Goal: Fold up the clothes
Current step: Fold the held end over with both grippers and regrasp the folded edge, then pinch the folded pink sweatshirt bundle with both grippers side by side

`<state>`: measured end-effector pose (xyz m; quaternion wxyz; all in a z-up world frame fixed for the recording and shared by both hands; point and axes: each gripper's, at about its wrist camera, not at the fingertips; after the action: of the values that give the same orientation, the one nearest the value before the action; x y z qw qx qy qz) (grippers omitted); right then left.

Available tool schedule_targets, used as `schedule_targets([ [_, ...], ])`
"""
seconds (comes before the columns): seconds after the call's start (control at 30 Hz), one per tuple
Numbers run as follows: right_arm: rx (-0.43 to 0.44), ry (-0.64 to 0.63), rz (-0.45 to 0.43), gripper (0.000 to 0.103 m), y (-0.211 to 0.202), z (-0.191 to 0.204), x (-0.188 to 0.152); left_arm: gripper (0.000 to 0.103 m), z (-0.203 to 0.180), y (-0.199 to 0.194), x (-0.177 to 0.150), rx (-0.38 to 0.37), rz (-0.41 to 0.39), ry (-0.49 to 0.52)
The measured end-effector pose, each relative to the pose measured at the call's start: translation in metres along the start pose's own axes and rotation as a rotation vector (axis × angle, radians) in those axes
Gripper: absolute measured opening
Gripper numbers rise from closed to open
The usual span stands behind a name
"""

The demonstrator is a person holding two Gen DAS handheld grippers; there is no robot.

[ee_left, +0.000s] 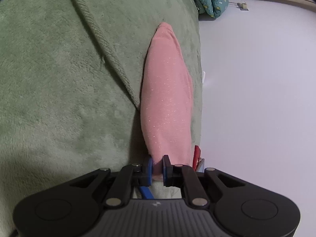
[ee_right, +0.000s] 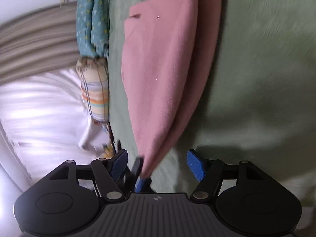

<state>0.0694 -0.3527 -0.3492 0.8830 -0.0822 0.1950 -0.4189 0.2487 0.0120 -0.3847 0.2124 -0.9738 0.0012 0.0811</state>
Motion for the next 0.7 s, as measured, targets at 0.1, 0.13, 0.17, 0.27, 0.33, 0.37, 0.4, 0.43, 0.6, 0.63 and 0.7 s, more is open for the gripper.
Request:
schedule_targets([
  [0.1, -0.013, -0.039, -0.076, 0.009, 0.004, -0.002, 0.008, 0.009, -0.006, 0.013, 0.000, -0.003, 0.015, -0.012],
  [0.13, -0.021, -0.037, -0.075, 0.009, 0.005, -0.003, 0.008, 0.009, -0.008, 0.015, -0.003, 0.004, 0.014, -0.008],
  [0.17, 0.002, -0.011, -0.070, 0.009, 0.003, -0.006, 0.007, 0.009, -0.008, 0.014, -0.004, 0.015, 0.012, -0.002],
  [0.27, 0.072, 0.076, -0.064, 0.009, -0.002, -0.014, 0.004, 0.023, -0.003, 0.001, -0.014, 0.012, -0.066, 0.026],
  [0.33, 0.128, 0.140, -0.060, 0.009, -0.006, -0.018, 0.002, 0.045, -0.006, -0.004, -0.011, 0.005, -0.115, 0.056],
  [0.37, 0.152, 0.167, -0.058, 0.009, -0.006, -0.020, 0.002, 0.048, -0.008, -0.002, -0.007, 0.007, -0.126, 0.071],
  [0.4, 0.174, 0.192, -0.055, 0.009, -0.004, -0.020, 0.002, 0.048, -0.010, 0.002, 0.001, 0.014, -0.128, 0.081],
  [0.43, 0.195, 0.214, -0.053, 0.009, -0.002, -0.020, 0.002, 0.048, -0.011, 0.010, 0.011, 0.021, -0.120, 0.082],
  [0.6, 0.227, 0.232, -0.039, 0.009, -0.003, -0.013, 0.004, 0.049, -0.009, 0.020, 0.024, 0.010, -0.072, 0.019],
  [0.63, 0.232, 0.235, -0.038, 0.009, -0.005, -0.012, 0.005, 0.050, -0.010, 0.027, 0.033, -0.008, -0.069, 0.011],
  [0.7, 0.235, 0.237, -0.033, 0.009, -0.006, -0.011, 0.006, 0.053, -0.011, 0.040, 0.048, -0.031, -0.066, -0.022],
])
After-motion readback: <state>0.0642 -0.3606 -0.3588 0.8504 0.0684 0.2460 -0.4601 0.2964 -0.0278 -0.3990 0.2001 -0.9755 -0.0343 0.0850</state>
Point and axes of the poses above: each gripper's, at about its wrist camera, not at the fingertips, and y roughly the way its jaws point, z to its left, x to its top, and after that the axes turned 15 degrees about z, right-handed
